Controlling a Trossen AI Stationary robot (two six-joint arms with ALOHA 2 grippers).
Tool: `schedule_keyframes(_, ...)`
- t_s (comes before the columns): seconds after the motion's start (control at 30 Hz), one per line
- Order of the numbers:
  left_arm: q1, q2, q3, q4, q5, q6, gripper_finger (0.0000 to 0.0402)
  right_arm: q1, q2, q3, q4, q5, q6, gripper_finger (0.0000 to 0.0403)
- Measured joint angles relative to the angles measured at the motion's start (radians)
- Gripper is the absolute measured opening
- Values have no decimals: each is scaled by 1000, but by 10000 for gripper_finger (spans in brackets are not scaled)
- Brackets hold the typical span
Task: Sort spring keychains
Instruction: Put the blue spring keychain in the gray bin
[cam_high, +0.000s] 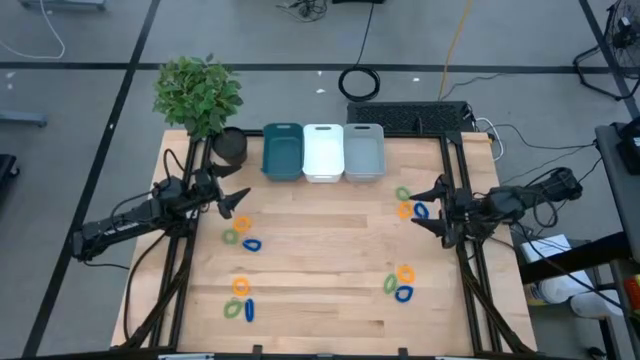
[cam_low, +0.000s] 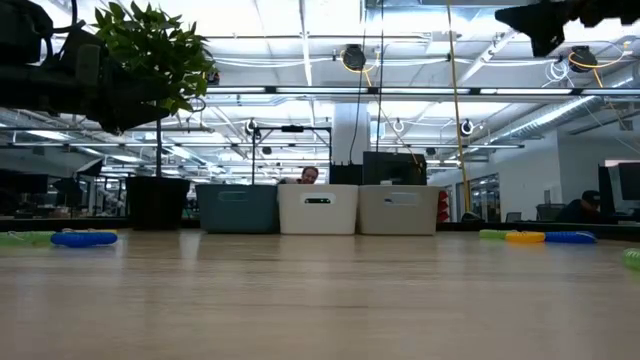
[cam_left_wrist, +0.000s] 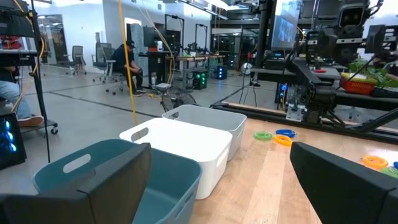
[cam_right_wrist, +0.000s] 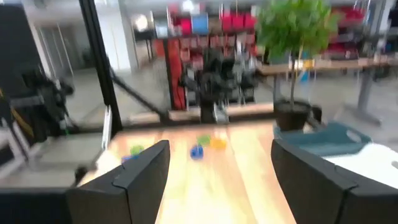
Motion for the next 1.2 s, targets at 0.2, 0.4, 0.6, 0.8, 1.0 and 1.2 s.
schedule_keyframes(0.2,0,0,0,0,0,0,392,0,207,254,-298,-3,49,267)
schedule_keyframes(0.4,0,0,0,-1,1,0,392,0,389,515,-605,-7,129,267)
schedule_keyframes(0.6,0,0,0,-1,1,0,392,0,512,740,-924,-8,259,267)
schedule_keyframes(0.8,0,0,0,-1,1,0,392,0,571,855,-1104,-8,381,267)
schedule_keyframes(1.0,0,0,0,-1,1,0,392,-17,615,884,-1205,-88,495,267)
schedule_keyframes(1.2,0,0,0,-1,1,0,392,-93,694,884,-1339,-138,535,267)
